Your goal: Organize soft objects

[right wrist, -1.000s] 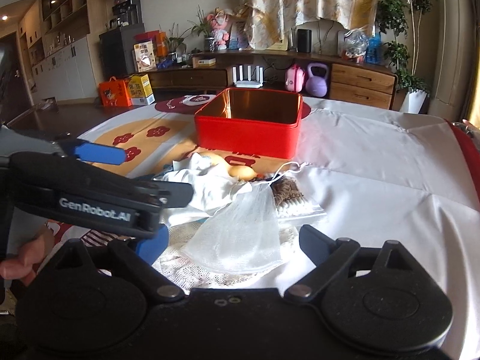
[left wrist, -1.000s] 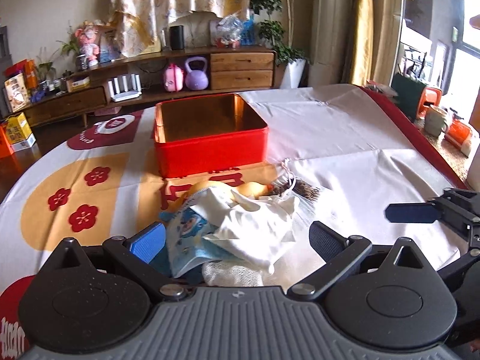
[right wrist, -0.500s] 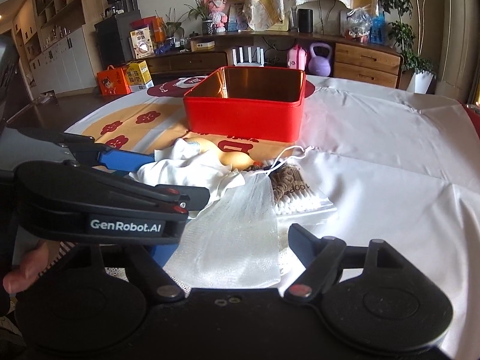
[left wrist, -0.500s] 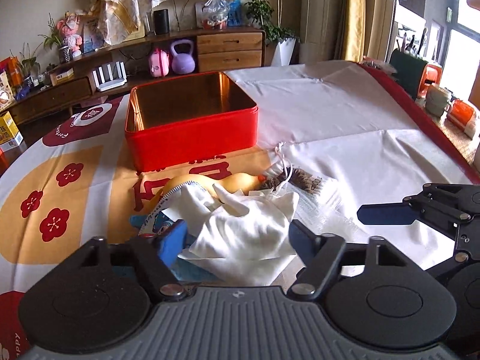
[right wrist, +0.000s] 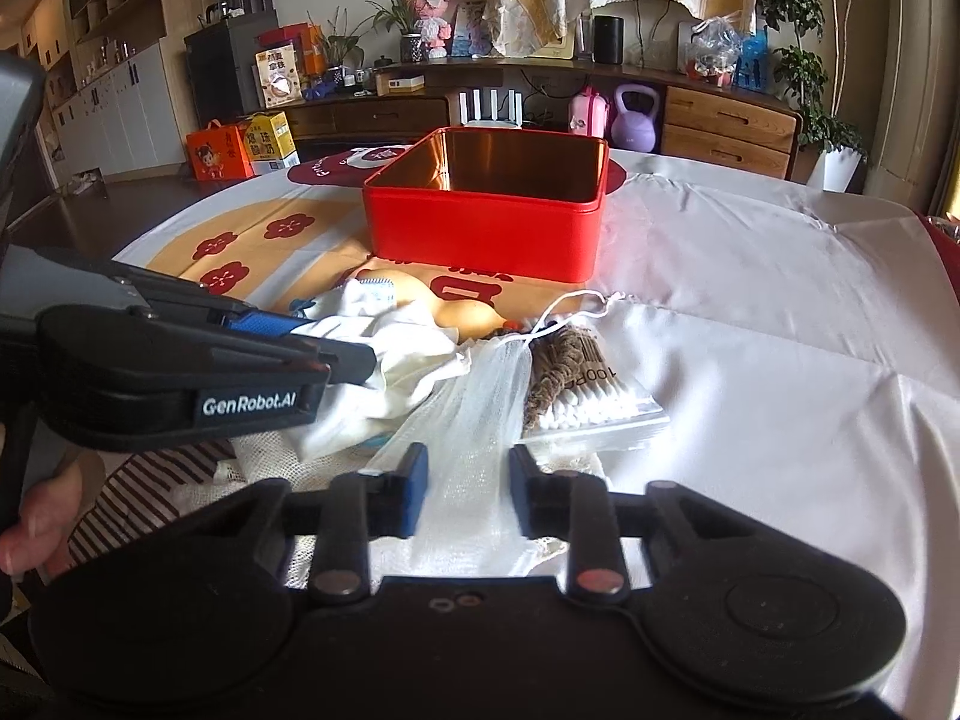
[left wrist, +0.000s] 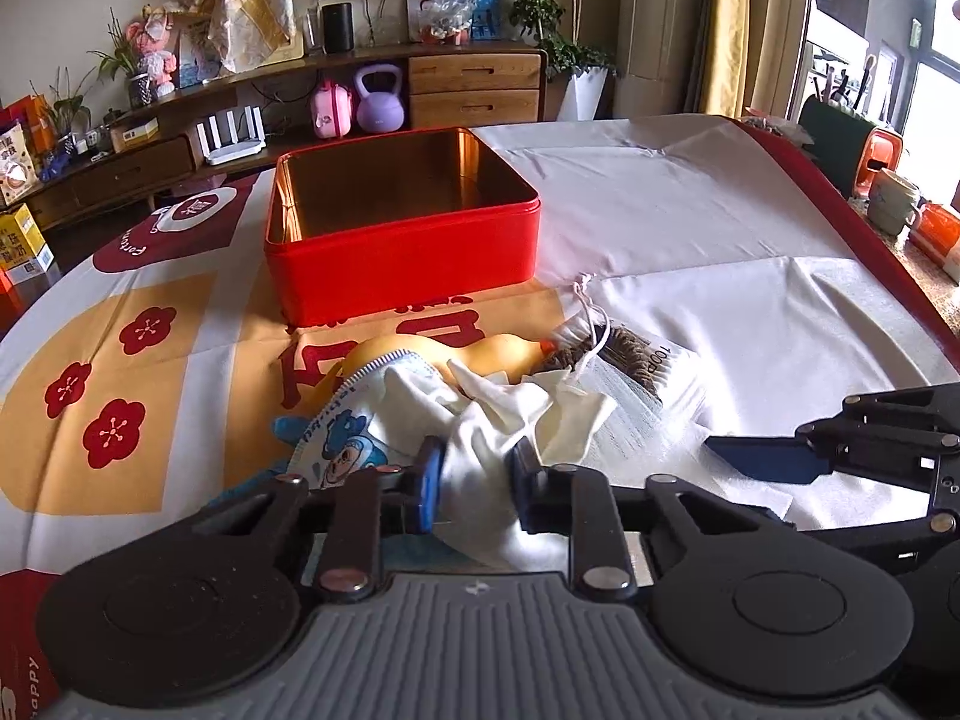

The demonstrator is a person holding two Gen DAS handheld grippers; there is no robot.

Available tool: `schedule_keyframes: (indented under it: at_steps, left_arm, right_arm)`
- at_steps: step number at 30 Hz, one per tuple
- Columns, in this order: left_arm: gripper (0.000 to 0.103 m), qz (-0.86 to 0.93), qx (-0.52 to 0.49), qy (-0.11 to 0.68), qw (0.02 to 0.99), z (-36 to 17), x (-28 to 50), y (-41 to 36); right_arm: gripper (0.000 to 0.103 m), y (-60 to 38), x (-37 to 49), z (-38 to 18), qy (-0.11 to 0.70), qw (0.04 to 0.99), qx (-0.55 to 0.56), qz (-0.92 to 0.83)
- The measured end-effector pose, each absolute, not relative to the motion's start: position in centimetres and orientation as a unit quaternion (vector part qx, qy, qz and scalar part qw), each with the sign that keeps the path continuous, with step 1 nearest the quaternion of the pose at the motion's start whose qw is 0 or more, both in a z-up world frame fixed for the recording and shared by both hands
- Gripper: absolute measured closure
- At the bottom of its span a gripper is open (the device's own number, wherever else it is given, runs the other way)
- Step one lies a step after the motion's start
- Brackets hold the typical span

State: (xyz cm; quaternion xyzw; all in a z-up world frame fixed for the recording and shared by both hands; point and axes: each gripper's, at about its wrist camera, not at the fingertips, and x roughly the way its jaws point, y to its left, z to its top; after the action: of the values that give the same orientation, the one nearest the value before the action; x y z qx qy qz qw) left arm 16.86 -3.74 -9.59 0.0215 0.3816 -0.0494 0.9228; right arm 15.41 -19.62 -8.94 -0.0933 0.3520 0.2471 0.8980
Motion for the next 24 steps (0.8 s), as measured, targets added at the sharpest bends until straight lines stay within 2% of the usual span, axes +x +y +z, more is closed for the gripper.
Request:
schedule_keyframes:
  at_steps: [2,5,10,24]
  left_arm:
    - [0.085,-0.049,0.019,0.379,0.924,-9.5,16.8,-3.5]
    - [0.091,-0.047,0.016,0.375,0.926,-9.3,16.7,-3.2]
    - [0.095,-0.047,-0.003,0.364,0.930,-8.5,16.3,-2.4]
    - [0.095,-0.059,-0.072,0.337,0.937,-3.2,15.5,1.1]
  right_arm:
    - [0.093,-19.6,15.4,-8.9,0.350,0.899,-0.095,0.244]
    - [0.099,-19.9,15.2,-8.6,0.345,0.903,-0.090,0.239]
    - [0.101,-20.8,14.7,-7.4,0.324,0.914,-0.079,0.233]
    - [0.101,-22.7,14.2,-1.9,0.286,0.922,-0.048,0.255]
